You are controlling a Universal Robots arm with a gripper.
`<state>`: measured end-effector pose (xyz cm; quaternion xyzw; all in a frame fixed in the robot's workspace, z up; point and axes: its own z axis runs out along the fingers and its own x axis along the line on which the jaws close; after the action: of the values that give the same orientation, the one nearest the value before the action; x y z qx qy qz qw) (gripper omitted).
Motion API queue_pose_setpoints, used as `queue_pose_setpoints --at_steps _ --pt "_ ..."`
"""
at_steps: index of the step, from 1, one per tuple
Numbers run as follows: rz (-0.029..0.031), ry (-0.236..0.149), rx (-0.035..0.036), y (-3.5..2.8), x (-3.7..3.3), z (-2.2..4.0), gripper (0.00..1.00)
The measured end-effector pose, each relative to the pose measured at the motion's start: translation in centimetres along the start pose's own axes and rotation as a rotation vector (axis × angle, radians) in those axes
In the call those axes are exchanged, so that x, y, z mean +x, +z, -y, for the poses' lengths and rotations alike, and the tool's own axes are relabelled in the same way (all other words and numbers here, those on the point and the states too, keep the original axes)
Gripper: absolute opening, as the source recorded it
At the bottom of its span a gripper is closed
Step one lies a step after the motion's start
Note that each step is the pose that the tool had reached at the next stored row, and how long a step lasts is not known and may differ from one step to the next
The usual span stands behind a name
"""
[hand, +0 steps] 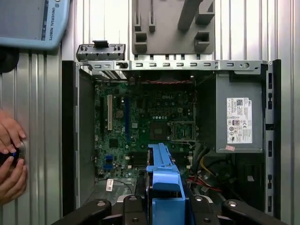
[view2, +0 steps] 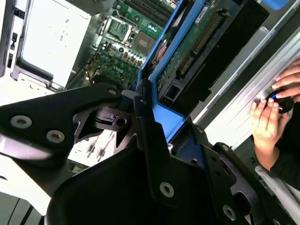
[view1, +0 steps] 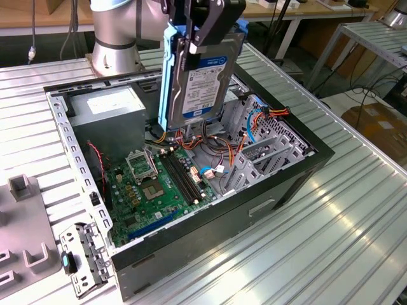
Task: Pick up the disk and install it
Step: 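Insert the disk into the insertion slot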
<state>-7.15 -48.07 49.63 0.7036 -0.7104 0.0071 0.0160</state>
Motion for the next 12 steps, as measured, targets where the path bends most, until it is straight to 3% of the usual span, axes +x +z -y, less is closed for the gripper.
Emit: queue_pose_setpoints --at_steps 4,10,12 --pt "0.0000 0.004 0.0131 0.42 0.04 0.48 0.37" --pt "-0.0015 0.009 0.0130 0.46 0.03 0.61 0.37" --pt "-0.0015 0.009 0.0130 0.55 0.50 0.66 0.37"
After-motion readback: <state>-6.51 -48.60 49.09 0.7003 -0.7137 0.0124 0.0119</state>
